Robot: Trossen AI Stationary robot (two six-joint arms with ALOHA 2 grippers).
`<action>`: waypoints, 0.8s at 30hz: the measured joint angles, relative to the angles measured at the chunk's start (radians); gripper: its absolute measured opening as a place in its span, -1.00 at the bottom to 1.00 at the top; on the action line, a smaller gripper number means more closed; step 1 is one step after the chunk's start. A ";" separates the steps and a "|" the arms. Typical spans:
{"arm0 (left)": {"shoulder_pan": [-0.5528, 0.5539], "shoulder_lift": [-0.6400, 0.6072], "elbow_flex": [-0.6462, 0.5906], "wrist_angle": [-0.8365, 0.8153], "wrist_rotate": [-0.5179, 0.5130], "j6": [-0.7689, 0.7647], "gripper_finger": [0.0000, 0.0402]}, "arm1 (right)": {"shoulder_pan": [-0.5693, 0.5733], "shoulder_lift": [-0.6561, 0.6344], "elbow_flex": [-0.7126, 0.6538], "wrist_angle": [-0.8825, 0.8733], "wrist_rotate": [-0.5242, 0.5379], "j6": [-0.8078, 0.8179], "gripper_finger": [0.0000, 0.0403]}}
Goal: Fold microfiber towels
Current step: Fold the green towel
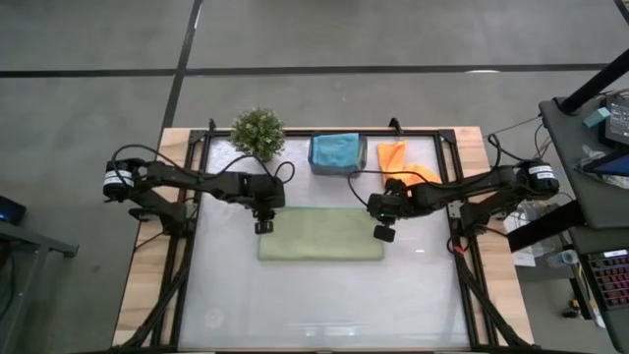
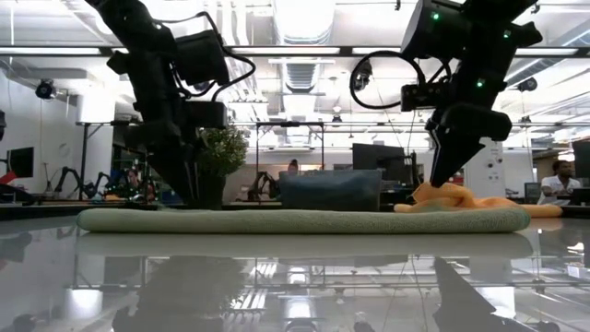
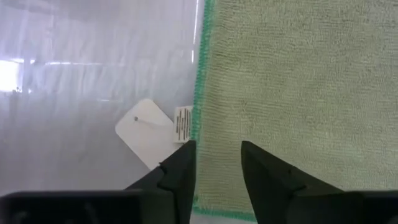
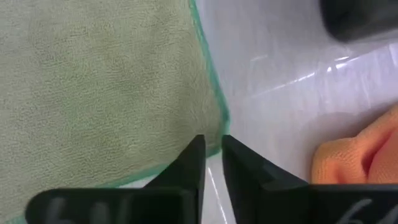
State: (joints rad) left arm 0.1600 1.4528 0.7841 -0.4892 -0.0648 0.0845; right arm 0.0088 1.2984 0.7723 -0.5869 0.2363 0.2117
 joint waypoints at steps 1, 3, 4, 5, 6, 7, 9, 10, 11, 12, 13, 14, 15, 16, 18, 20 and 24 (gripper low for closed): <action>0.000 0.000 0.000 0.000 -0.006 0.000 -0.43 | -0.003 0.000 0.000 0.000 0.000 0.000 -0.71; 0.000 0.000 0.000 0.000 -0.039 0.000 -0.42 | -0.010 0.000 0.000 0.000 0.001 -0.001 -0.62; 0.000 0.000 0.000 0.000 -0.056 0.001 -0.42 | -0.013 0.000 0.000 0.000 0.002 -0.001 -0.58; 0.000 0.000 0.000 -0.002 -0.066 0.000 -0.42 | -0.013 0.000 0.000 -0.001 0.003 -0.001 -0.54; 0.000 -0.003 0.000 -0.008 -0.072 0.001 -0.42 | -0.013 0.000 0.000 -0.002 0.002 -0.001 -0.51; 0.000 -0.006 0.000 -0.017 -0.073 0.001 -0.42 | -0.012 0.000 0.000 -0.003 0.000 -0.002 -0.48; 0.000 -0.013 0.000 -0.032 -0.073 0.001 -0.42 | -0.012 0.000 0.000 -0.004 -0.006 -0.003 -0.45; 0.000 -0.016 0.000 -0.040 -0.073 0.001 -0.42 | -0.012 0.000 0.000 -0.005 -0.011 -0.003 -0.44; 0.000 -0.020 0.000 -0.049 -0.072 0.001 -0.42 | -0.012 -0.001 0.000 -0.005 -0.020 -0.003 -0.44; -0.001 -0.024 0.000 -0.054 -0.072 0.001 -0.42 | -0.012 -0.002 0.000 -0.005 -0.030 -0.003 -0.44; -0.002 -0.026 0.000 -0.053 -0.072 0.000 -0.42 | -0.011 -0.006 0.000 -0.005 -0.032 -0.003 -0.45; -0.003 -0.027 0.000 -0.053 -0.071 0.000 -0.42 | -0.011 -0.009 0.000 -0.005 -0.034 0.001 -0.46; -0.006 -0.027 0.000 -0.053 -0.068 -0.001 -0.42 | -0.008 -0.012 0.000 -0.003 -0.034 0.009 -0.47; -0.009 -0.027 -0.001 -0.051 -0.067 -0.001 -0.42 | -0.006 -0.017 0.000 -0.001 -0.034 0.019 -0.49; -0.011 -0.024 -0.013 -0.039 -0.069 0.001 -0.42 | 0.004 -0.022 0.000 0.004 -0.034 0.042 -0.51; -0.011 -0.018 -0.043 -0.003 -0.110 0.001 -0.42 | 0.014 -0.023 0.000 0.028 -0.034 0.075 -0.52; -0.011 -0.018 -0.103 0.075 -0.226 0.000 -0.42 | 0.038 -0.020 -0.013 0.111 -0.035 0.146 -0.52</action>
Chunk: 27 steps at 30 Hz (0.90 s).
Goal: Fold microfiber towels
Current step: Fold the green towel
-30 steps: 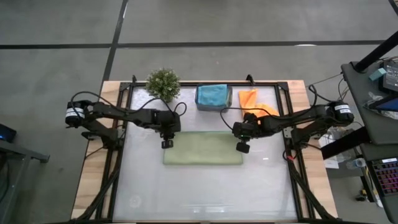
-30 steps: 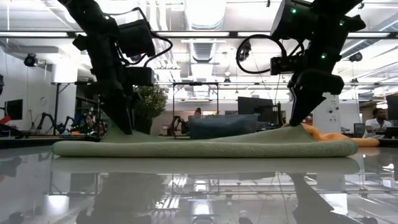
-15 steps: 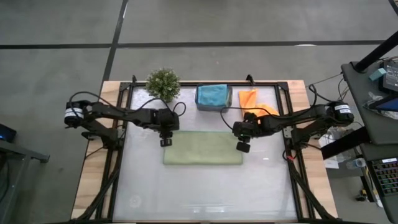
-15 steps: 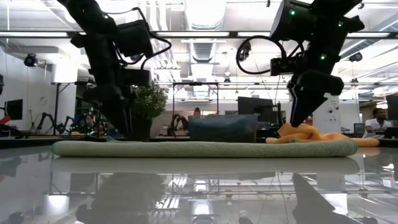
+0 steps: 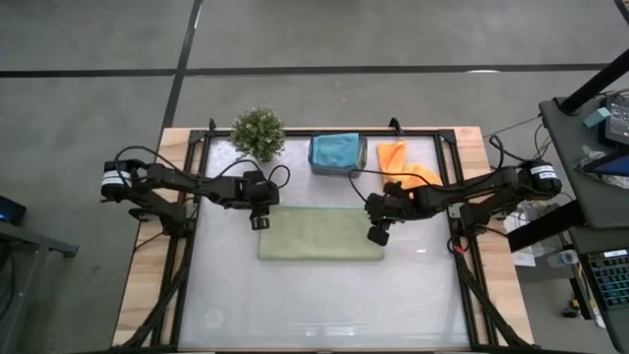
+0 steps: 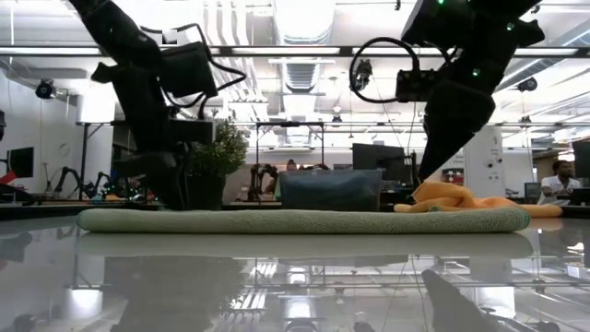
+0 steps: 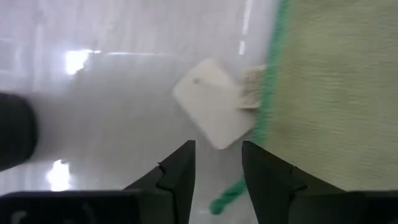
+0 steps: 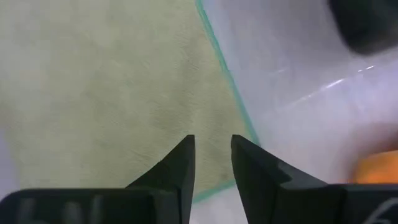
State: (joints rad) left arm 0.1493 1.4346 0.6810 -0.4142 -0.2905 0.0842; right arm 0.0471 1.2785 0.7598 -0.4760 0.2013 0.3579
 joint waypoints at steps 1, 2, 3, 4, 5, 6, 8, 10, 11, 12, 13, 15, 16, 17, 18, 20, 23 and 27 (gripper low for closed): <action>0.000 -0.001 -0.009 0.009 -0.023 0.000 -0.42 | 0.002 0.000 -0.003 0.003 -0.001 0.037 -0.53; 0.000 -0.003 -0.016 0.019 -0.042 0.000 -0.42 | 0.002 0.000 -0.004 0.003 -0.006 0.089 -0.53; 0.000 -0.003 -0.019 0.024 -0.058 0.000 -0.42 | 0.001 0.000 -0.004 0.004 -0.016 0.146 -0.52; 0.000 -0.003 -0.021 0.023 -0.067 0.000 -0.42 | -0.003 0.000 -0.004 0.006 -0.030 0.196 -0.52; 0.000 -0.003 -0.021 0.021 -0.076 0.000 -0.42 | -0.005 0.000 -0.004 0.005 -0.051 0.241 -0.52; -0.001 -0.003 -0.020 0.019 -0.082 -0.001 -0.42 | -0.006 -0.001 -0.004 0.003 -0.077 0.270 -0.51; -0.006 -0.010 -0.011 0.010 -0.083 -0.003 -0.42 | -0.006 -0.001 -0.004 -0.002 -0.154 0.322 -0.45; -0.013 -0.024 -0.002 0.012 -0.083 -0.011 -0.42 | -0.006 -0.001 -0.004 -0.018 -0.229 0.376 -0.37; -0.017 -0.031 0.002 0.013 -0.083 -0.022 -0.42 | -0.006 -0.001 -0.007 -0.023 -0.255 0.410 -0.32; -0.022 -0.037 0.006 0.014 -0.083 -0.029 -0.42 | -0.006 -0.001 -0.012 -0.023 -0.268 0.453 -0.27; -0.027 -0.045 0.009 0.018 -0.083 -0.045 -0.42 | -0.006 -0.001 -0.019 -0.024 -0.274 0.495 -0.21; -0.042 -0.064 0.010 0.019 -0.083 -0.077 -0.42 | -0.004 -0.001 -0.038 -0.034 -0.289 0.561 -0.10; -0.052 -0.073 0.010 0.018 -0.083 -0.091 -0.42 | -0.004 -0.001 -0.047 -0.038 -0.288 0.588 -0.05; -0.062 -0.083 0.009 0.019 -0.083 -0.103 -0.42 | -0.004 -0.001 -0.057 -0.041 -0.287 0.615 0.00; -0.072 -0.091 0.006 0.019 -0.083 -0.107 -0.42 | -0.004 -0.001 -0.068 -0.041 -0.286 0.633 0.05; -0.092 -0.102 0.002 0.016 -0.082 -0.129 -0.42 | -0.003 0.000 -0.093 -0.026 -0.280 0.656 0.13; -0.122 -0.112 -0.001 0.016 -0.082 -0.152 -0.42 | -0.004 0.000 -0.143 0.052 -0.280 0.683 0.22; -0.156 -0.116 -0.001 0.015 -0.082 -0.156 -0.42 | -0.004 -0.001 -0.215 0.219 -0.280 0.699 0.30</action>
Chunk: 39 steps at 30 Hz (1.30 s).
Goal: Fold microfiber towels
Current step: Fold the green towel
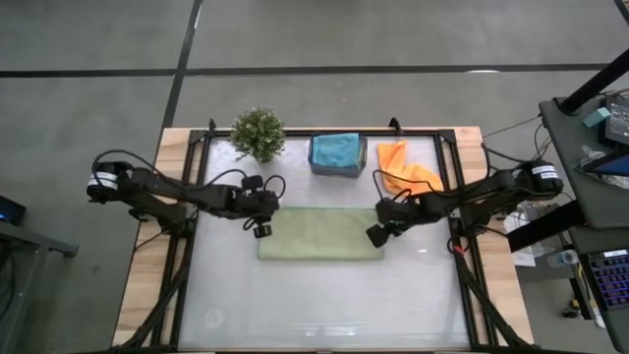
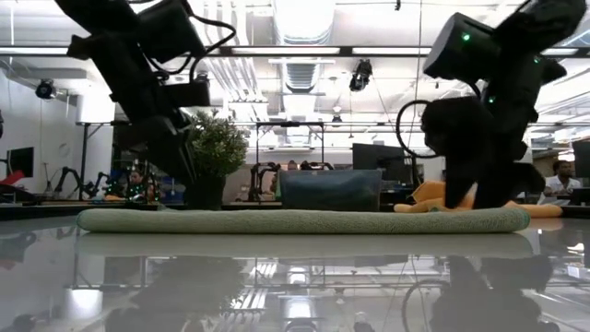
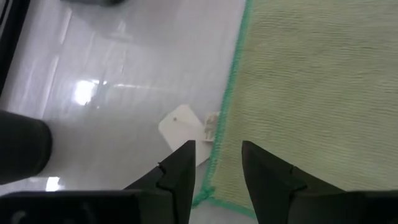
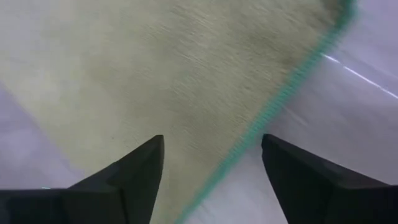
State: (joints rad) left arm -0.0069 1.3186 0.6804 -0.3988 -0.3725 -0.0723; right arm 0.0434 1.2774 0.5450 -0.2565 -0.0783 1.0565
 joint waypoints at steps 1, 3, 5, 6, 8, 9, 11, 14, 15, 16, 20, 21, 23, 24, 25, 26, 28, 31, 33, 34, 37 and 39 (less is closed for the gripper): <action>-0.006 0.000 0.000 0.000 0.000 0.000 -0.42 | 0.000 -0.001 -0.019 0.051 0.001 0.000 0.30; -0.016 -0.002 0.000 0.000 0.000 -0.001 -0.42 | 0.000 -0.001 -0.063 0.174 0.001 -0.001 0.30; -0.021 -0.003 0.000 0.004 0.000 -0.002 -0.42 | 0.000 0.000 -0.102 0.291 0.000 -0.005 0.27; -0.023 -0.003 0.000 0.004 0.000 -0.002 -0.42 | 0.000 0.001 -0.118 0.341 0.000 -0.006 0.25; -0.024 -0.003 0.000 0.004 0.000 -0.012 -0.42 | 0.000 0.002 -0.141 0.407 0.000 -0.009 0.20; -0.025 -0.003 0.000 0.003 0.000 -0.025 -0.42 | 0.000 0.002 -0.144 0.415 0.000 -0.009 0.16; -0.026 -0.003 0.000 0.003 0.000 -0.032 -0.42 | 0.000 0.002 -0.145 0.415 0.000 -0.011 0.05; -0.028 -0.003 0.000 0.001 0.001 -0.053 -0.42 | 0.000 0.002 -0.147 0.413 0.000 -0.020 -0.21; -0.029 -0.004 0.000 -0.002 0.001 -0.055 -0.42 | 0.000 0.002 -0.147 0.415 0.000 -0.023 -0.30; -0.031 -0.005 0.000 -0.004 0.002 -0.059 -0.42 | 0.000 0.001 -0.147 0.415 0.000 -0.028 -0.40; -0.040 -0.006 0.000 -0.015 0.039 -0.081 -0.42 | 0.000 0.000 -0.147 0.416 0.000 -0.046 -0.71; -0.043 -0.006 0.000 -0.014 0.070 -0.081 -0.42 | 0.000 0.000 -0.147 0.416 -0.002 -0.047 -0.76; -0.053 -0.006 0.000 -0.014 0.146 -0.083 -0.42 | 0.000 -0.007 -0.147 0.411 -0.009 -0.047 -0.85; -0.059 -0.006 -0.001 -0.014 0.177 -0.082 -0.42 | 0.000 -0.015 -0.147 0.402 -0.010 -0.047 -0.88; -0.064 -0.006 -0.005 -0.012 0.204 -0.083 -0.42 | 0.000 -0.025 -0.146 0.380 -0.012 -0.047 -0.90; -0.070 -0.006 -0.011 -0.012 0.221 -0.083 -0.42 | 0.000 -0.038 -0.142 0.348 -0.013 -0.047 -0.92; -0.078 -0.006 -0.027 -0.015 0.231 -0.083 -0.42 | -0.003 -0.068 -0.130 0.268 -0.014 -0.053 -0.93; -0.086 -0.006 -0.043 -0.014 0.231 -0.095 -0.42 | -0.003 -0.120 -0.090 0.112 0.003 -0.075 -0.93; -0.087 -0.006 -0.046 -0.010 0.232 -0.109 -0.42 | -0.003 -0.151 -0.048 -0.011 0.020 -0.089 -0.93; -0.087 -0.006 -0.046 -0.005 0.231 -0.114 -0.42 | -0.003 -0.165 -0.020 -0.088 0.034 -0.099 -0.93; -0.087 -0.003 -0.047 0.026 0.231 -0.124 -0.42 | -0.002 -0.191 0.080 -0.323 0.103 -0.116 -0.93; -0.087 -0.003 -0.047 0.050 0.231 -0.113 -0.42 | -0.002 -0.193 0.150 -0.463 0.160 -0.118 -0.93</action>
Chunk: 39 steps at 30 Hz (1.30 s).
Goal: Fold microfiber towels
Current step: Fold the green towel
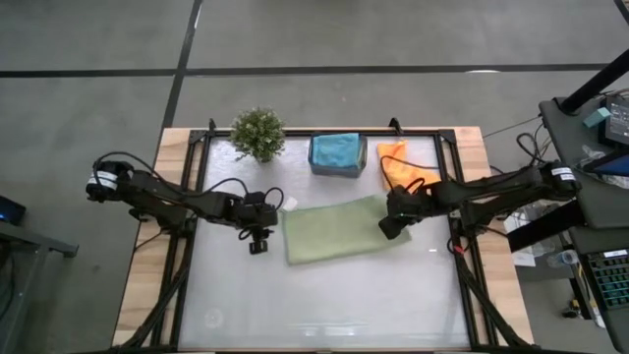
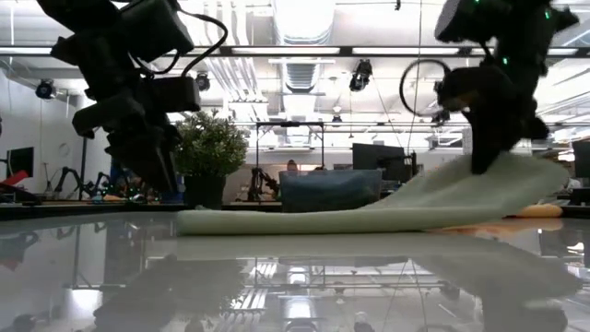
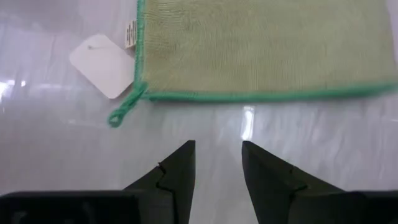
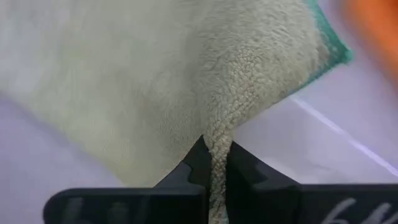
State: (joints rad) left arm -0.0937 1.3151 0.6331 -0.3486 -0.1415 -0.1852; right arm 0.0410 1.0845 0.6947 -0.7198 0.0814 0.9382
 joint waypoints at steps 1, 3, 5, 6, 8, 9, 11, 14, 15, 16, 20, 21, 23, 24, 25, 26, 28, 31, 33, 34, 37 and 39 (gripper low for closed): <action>0.000 0.000 0.000 0.010 0.000 0.005 -0.42 | 0.000 0.003 0.033 -0.049 0.023 0.002 -0.93; 0.000 0.000 0.000 0.018 0.000 0.008 -0.42 | 0.000 0.011 0.088 -0.070 0.035 -0.006 -0.93; 0.000 0.000 0.000 0.038 0.000 0.008 -0.42 | 0.000 0.027 0.126 -0.031 0.020 -0.022 -0.93; 0.000 0.000 0.000 0.043 0.000 0.008 -0.42 | 0.000 0.038 0.139 -0.002 0.006 -0.032 -0.93; -0.001 0.005 -0.002 0.061 0.000 0.008 -0.42 | 0.000 0.072 0.156 0.073 -0.034 -0.043 -0.93; -0.002 0.008 -0.002 0.067 0.003 0.008 -0.42 | 0.000 0.093 0.162 0.120 -0.057 -0.053 -0.93; -0.004 0.013 -0.003 0.073 0.010 0.010 -0.42 | 0.000 0.142 0.169 0.231 -0.106 -0.072 -0.93; -0.009 0.033 -0.004 0.079 0.017 0.033 -0.42 | 0.000 0.234 0.176 0.427 -0.190 -0.108 -0.93; -0.011 0.042 -0.004 0.078 0.021 0.034 -0.42 | 0.000 0.268 0.185 0.484 -0.200 -0.114 -0.93; -0.012 0.051 -0.004 0.080 0.021 0.034 -0.42 | 0.000 0.302 0.196 0.534 -0.212 -0.120 -0.93; -0.022 0.086 -0.005 0.085 0.024 0.029 -0.42 | -0.003 0.438 0.285 0.608 -0.212 -0.136 -0.94; -0.025 0.094 -0.005 0.091 0.024 0.025 -0.42 | -0.005 0.472 0.312 0.605 -0.212 -0.151 -0.94; -0.032 0.112 -0.005 0.110 0.024 0.011 -0.42 | -0.007 0.532 0.361 0.602 -0.211 -0.178 -0.94; -0.035 0.120 -0.005 0.118 0.024 0.008 -0.42 | -0.007 0.560 0.387 0.600 -0.211 -0.189 -0.94; -0.040 0.131 -0.005 0.132 0.024 0.008 -0.42 | -0.007 0.586 0.411 0.599 -0.211 -0.200 -0.94; -0.044 0.142 -0.005 0.148 0.024 0.007 -0.42 | -0.007 0.608 0.436 0.590 -0.211 -0.213 -0.94; -0.053 0.164 -0.005 0.171 0.024 0.007 -0.42 | -0.007 0.649 0.481 0.557 -0.211 -0.250 -0.94; -0.065 0.193 -0.005 0.209 0.018 0.007 -0.42 | -0.009 0.699 0.533 0.536 -0.201 -0.265 -0.94; -0.070 0.204 -0.005 0.218 0.014 0.007 -0.42 | -0.009 0.723 0.554 0.536 -0.186 -0.259 -0.93; -0.070 0.210 -0.005 0.224 0.012 0.007 -0.42 | -0.009 0.735 0.563 0.534 -0.186 -0.260 -0.92; -0.072 0.211 -0.003 0.232 0.012 0.006 -0.42 | -0.010 0.766 0.584 0.535 -0.183 -0.277 -0.83; -0.072 0.208 -0.003 0.232 0.013 0.006 -0.42 | -0.010 0.783 0.595 0.536 -0.174 -0.292 -0.75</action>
State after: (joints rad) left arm -0.1658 1.5231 0.6296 -0.1162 -0.1285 -0.1791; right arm 0.0311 1.8680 1.2902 -0.1840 -0.0929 0.6458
